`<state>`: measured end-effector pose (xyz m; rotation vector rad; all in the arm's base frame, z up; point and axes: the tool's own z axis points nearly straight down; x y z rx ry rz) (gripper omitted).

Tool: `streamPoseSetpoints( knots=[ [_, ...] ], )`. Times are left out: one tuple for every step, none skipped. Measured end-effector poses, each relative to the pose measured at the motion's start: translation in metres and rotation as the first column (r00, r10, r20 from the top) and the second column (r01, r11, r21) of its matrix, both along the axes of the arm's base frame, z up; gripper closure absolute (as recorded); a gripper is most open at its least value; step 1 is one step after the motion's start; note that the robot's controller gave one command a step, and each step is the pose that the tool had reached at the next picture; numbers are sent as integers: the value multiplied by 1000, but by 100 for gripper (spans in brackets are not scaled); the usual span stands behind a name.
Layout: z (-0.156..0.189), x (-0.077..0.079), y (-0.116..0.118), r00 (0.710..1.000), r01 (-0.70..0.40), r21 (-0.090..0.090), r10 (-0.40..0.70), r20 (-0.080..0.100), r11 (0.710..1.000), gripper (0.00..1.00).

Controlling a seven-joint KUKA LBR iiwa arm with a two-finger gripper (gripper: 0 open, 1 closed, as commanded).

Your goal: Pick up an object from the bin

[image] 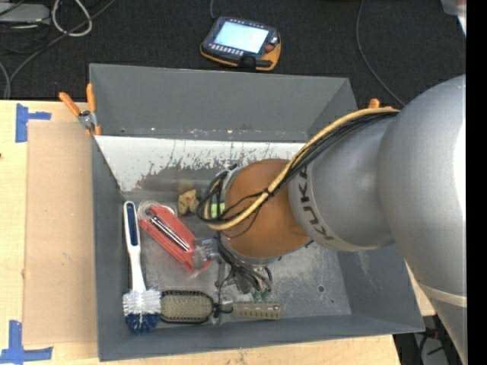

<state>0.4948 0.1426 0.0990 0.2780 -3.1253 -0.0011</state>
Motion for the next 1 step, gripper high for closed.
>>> streamPoseSetpoints(
  knots=[
    [16, 4, 4, 993, -120, 0, 120, 6, 993, 0]
  ],
)
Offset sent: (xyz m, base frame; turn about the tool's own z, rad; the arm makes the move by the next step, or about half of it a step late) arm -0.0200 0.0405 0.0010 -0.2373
